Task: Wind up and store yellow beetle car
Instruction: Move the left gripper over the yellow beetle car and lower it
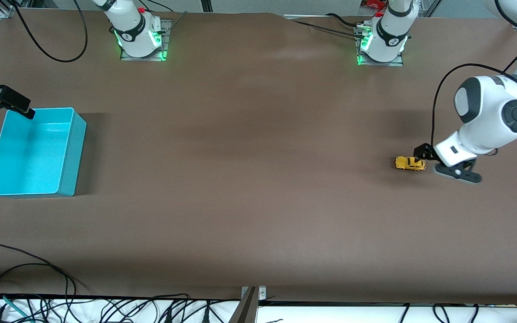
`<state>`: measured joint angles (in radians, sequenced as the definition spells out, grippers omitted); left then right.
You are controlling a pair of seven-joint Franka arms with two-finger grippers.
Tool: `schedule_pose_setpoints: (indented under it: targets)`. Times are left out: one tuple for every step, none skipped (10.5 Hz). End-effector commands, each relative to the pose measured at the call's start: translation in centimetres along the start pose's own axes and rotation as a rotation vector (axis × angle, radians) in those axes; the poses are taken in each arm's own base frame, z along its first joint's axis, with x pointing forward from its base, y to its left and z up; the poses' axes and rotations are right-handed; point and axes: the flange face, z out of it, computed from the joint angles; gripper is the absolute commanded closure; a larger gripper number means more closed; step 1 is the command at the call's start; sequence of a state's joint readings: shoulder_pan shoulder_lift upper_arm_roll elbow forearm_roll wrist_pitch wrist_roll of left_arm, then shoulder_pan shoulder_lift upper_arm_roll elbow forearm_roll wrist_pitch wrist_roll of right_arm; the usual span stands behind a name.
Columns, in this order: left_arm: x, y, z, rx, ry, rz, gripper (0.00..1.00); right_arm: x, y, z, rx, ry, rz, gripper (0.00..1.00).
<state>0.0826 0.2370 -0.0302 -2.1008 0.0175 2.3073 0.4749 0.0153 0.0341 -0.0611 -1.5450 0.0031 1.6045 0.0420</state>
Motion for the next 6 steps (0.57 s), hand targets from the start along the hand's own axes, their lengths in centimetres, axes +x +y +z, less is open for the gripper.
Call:
schedule_pose_setpoints:
  targets:
    - [-1.4,2.1,2.0,0.002,0.004,0.331,0.0,0.1,0.0,-0.5,0.008,0.007,0.007,0.0]
    - [-2.2,2.4,3.2,0.007,0.012,0.441,0.0,0.1,-0.1,-0.5,0.008,0.007,0.006,0.0]
    - [-2.7,2.8,4.0,0.0,0.005,0.542,0.0,0.1,-0.1,-0.5,0.008,0.007,0.006,0.0]
    - [-3.2,2.7,4.5,-0.008,-0.002,0.627,0.0,0.1,-0.1,-0.5,0.008,0.008,0.006,0.0]
    - [-3.5,2.3,4.7,-0.015,0.0,0.668,0.0,0.1,-0.1,-0.5,0.008,0.008,0.006,0.0]
    - [-3.6,2.2,5.4,-0.026,-0.008,0.727,0.0,0.1,-0.1,-0.5,0.008,0.007,0.006,0.0]
